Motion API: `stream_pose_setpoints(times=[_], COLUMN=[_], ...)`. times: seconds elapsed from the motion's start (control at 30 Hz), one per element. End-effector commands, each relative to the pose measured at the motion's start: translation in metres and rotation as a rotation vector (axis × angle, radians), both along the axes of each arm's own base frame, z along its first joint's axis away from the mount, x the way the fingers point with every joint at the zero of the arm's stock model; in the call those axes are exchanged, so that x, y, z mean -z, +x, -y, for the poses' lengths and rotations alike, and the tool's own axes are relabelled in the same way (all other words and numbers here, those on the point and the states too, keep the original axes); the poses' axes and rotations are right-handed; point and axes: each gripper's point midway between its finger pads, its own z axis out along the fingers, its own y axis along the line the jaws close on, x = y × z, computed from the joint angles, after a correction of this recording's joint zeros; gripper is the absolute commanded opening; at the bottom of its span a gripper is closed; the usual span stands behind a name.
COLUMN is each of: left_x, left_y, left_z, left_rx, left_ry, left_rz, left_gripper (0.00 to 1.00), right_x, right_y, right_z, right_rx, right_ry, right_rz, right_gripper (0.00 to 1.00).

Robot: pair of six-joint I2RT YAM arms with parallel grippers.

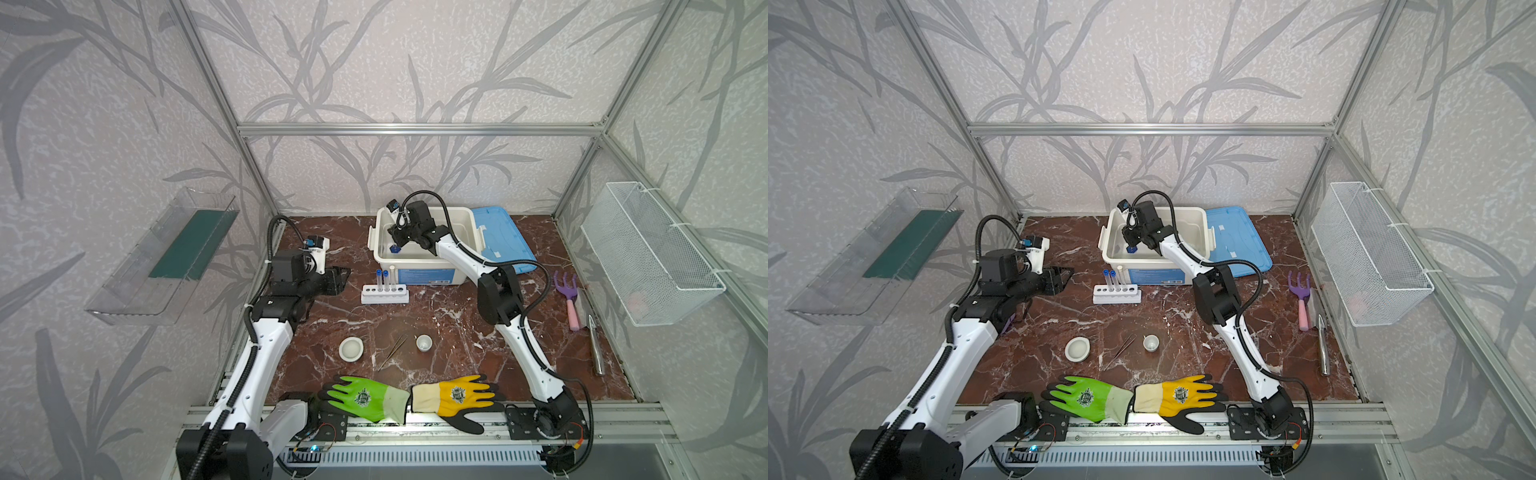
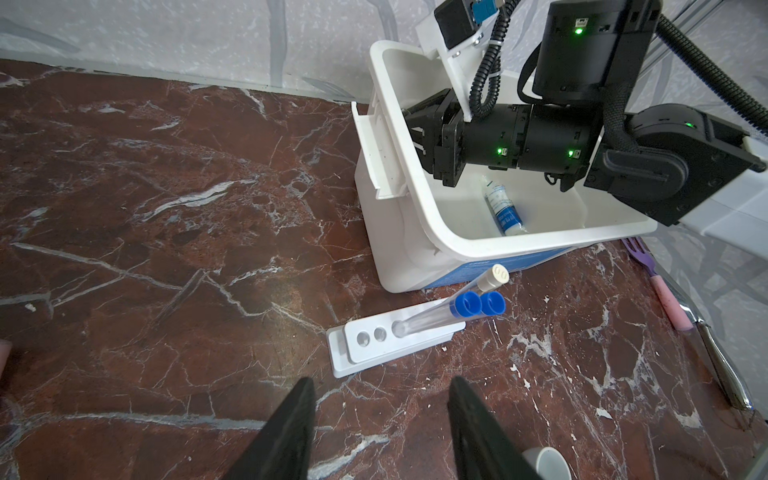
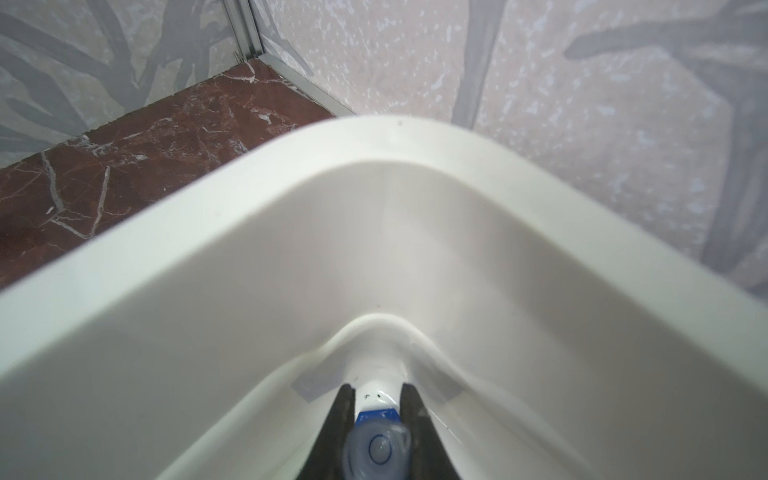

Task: Organize the chemistry lab equipment
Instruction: 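Lower the held cylinder upright into the white bin with the right gripper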

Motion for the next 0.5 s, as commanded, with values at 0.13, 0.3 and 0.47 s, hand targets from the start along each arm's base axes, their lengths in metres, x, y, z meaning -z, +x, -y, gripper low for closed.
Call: stream_pose_setpoints(times=[0.13, 0.3, 0.47], left_x=[0.002, 0.004, 0.004], left_y=[-0.004, -0.006, -0.008], left_z=[0.003, 0.004, 0.005], left_rx=[0.034, 0.042, 0.05], left_ry=[0.029, 0.037, 0.046], left_rz=[-0.001, -0.012, -0.017], left_gripper=[0.53, 0.53, 0.53], right_x=[0.007, 0.007, -0.011], right_y=[0.002, 0.001, 0.001], right_z=[-0.003, -0.003, 0.0], right_rx=[-0.01, -0.012, -0.014], right_ry=[0.013, 0.009, 0.012], right_rz=[-0.009, -0.012, 0.011], right_gripper=[0.26, 0.31, 0.4])
